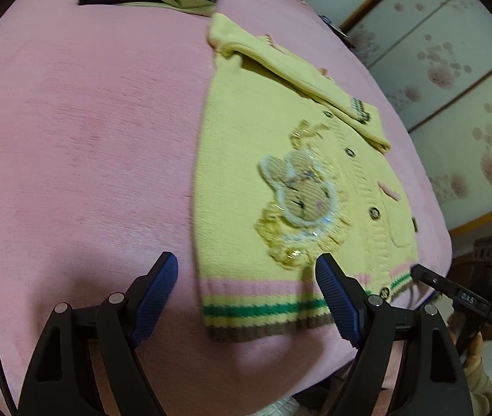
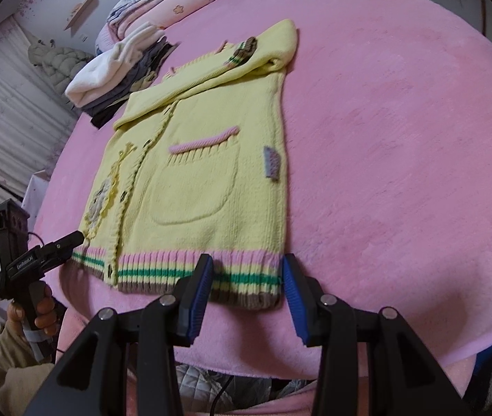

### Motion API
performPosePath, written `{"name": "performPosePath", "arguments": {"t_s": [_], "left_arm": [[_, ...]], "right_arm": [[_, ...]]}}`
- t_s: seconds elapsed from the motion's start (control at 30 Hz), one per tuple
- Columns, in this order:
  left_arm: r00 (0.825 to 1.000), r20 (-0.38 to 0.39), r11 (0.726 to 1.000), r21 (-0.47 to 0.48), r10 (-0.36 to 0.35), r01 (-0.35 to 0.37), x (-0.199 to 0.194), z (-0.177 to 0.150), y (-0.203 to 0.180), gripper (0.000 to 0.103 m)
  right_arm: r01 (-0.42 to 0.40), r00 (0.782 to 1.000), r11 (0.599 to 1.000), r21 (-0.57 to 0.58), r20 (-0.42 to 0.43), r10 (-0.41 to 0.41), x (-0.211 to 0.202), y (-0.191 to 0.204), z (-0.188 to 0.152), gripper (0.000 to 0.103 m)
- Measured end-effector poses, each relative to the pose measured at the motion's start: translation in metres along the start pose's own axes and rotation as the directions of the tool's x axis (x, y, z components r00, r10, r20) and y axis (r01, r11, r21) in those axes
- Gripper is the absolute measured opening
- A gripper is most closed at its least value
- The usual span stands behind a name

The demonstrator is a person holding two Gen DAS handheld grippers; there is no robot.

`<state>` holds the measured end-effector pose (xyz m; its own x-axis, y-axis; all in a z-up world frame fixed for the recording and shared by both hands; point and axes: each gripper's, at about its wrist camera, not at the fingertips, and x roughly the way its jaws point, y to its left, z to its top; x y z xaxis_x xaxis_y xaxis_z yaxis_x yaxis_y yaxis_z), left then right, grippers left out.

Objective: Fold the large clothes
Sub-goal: 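Move both tools to the striped hem and grasp it together, then lift the hem with both tools and fold it up onto the collar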

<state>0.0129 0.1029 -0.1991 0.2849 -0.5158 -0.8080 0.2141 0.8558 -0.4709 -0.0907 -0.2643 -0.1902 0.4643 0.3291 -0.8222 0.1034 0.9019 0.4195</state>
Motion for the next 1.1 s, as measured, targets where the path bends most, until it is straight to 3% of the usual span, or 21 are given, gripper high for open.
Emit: {"name": "performPosePath", "arguments": {"t_s": [0.17,0.23,0.33,0.4,0.5,0.57,0.6,0.67,0.83,1.1], "left_arm": [[1.000,-0.009,0.999,0.051,0.017,-0.017,0.012,-0.003,-0.008,0.080],[1.000,-0.018,0.998,0.056,-0.011,0.012,0.013,-0.003,-0.012,0.080],[0.999,-0.029,0.997,0.065,-0.027,0.029,0.015,-0.005,-0.017,0.076],[1.000,-0.027,0.997,0.083,0.000,0.002,0.017,-0.008,-0.023,0.075],[1.000,-0.027,0.998,0.066,0.003,-0.001,0.018,-0.008,-0.026,0.054],[0.999,-0.039,0.999,0.015,-0.034,0.035,0.020,-0.007,-0.020,0.017],[0.996,-0.053,0.998,-0.023,-0.067,0.066,0.021,-0.006,-0.015,0.014],[0.994,-0.060,0.993,-0.085,-0.091,0.086,0.022,-0.004,-0.010,0.013],[0.998,-0.049,0.999,-0.035,-0.043,0.041,0.012,0.000,-0.027,0.012],[0.987,0.066,0.983,-0.107,-0.144,0.151,-0.022,0.046,-0.041,0.012]], "right_arm": [[-0.035,0.999,0.999,0.004,-0.006,0.035,0.006,0.001,0.000,0.041],[-0.045,0.999,0.999,-0.004,-0.008,0.045,0.008,0.003,-0.001,0.040],[-0.068,0.997,0.997,-0.025,-0.023,0.067,0.012,0.008,-0.002,0.018],[-0.079,0.997,0.996,-0.033,-0.029,0.078,0.015,0.010,-0.003,0.014],[-0.075,0.997,0.996,-0.040,-0.020,0.074,0.016,0.013,-0.003,0.013],[-0.077,0.997,0.996,-0.036,-0.014,0.077,0.015,0.014,-0.002,0.013],[-0.079,0.997,0.996,-0.035,-0.011,0.078,0.014,0.013,-0.002,0.013],[-0.078,0.997,0.996,-0.039,-0.002,0.078,0.011,0.014,-0.001,0.012],[-0.080,0.996,0.995,-0.060,0.033,0.082,-0.004,0.018,0.005,0.012],[-0.126,0.978,0.987,-0.103,0.154,0.141,-0.041,0.032,0.048,0.012]]}}
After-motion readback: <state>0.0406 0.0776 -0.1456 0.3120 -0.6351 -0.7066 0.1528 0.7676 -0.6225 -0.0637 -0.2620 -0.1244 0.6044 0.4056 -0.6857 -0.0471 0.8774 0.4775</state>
